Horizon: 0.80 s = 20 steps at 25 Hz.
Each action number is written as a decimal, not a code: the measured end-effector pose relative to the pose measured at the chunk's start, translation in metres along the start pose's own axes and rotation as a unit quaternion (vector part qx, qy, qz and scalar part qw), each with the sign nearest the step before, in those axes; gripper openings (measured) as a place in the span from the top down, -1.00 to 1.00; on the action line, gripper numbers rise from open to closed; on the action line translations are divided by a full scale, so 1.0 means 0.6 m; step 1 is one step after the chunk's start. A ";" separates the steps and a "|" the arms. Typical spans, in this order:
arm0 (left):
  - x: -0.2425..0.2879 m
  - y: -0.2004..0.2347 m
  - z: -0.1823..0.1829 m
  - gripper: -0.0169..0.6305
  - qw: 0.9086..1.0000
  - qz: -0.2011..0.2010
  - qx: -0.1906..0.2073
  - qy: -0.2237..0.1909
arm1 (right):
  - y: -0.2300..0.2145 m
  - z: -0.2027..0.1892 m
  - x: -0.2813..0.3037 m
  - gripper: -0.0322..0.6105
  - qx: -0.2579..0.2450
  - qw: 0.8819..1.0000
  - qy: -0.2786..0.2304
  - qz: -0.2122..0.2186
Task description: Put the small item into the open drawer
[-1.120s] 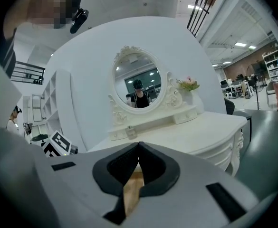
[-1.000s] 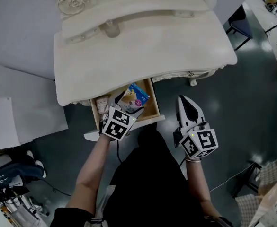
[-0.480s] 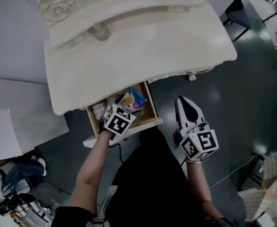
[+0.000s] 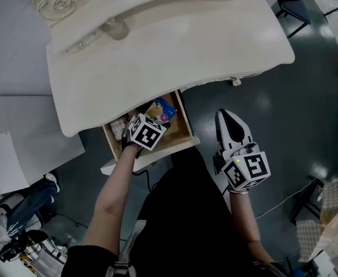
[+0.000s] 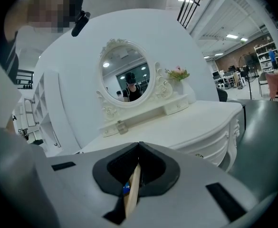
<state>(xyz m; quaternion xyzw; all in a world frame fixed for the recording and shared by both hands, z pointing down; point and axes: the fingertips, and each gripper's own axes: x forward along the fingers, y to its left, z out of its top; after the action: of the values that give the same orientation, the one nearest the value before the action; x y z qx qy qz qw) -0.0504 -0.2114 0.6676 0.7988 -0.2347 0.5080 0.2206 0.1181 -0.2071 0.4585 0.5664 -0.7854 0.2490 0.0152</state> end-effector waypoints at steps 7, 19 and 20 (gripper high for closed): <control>0.021 -0.005 -0.014 -0.38 1.000 0.007 0.003 0.025 | -0.007 -0.002 -0.013 0.89 0.002 1.000 0.005 0.002; 0.037 -0.021 -0.023 -0.38 0.999 0.004 -0.006 0.038 | -0.005 -0.011 -0.020 0.89 -0.005 1.000 0.015 0.013; 0.039 -0.022 -0.024 -0.38 0.999 0.004 -0.006 0.038 | -0.003 -0.012 -0.020 0.89 -0.004 1.000 0.017 0.013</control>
<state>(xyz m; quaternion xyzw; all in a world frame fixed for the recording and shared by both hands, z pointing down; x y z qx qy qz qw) -0.0441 -0.1960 0.6929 0.7769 -0.2322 0.5374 0.2318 0.1220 -0.1939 0.4620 0.5517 -0.7935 0.2555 0.0272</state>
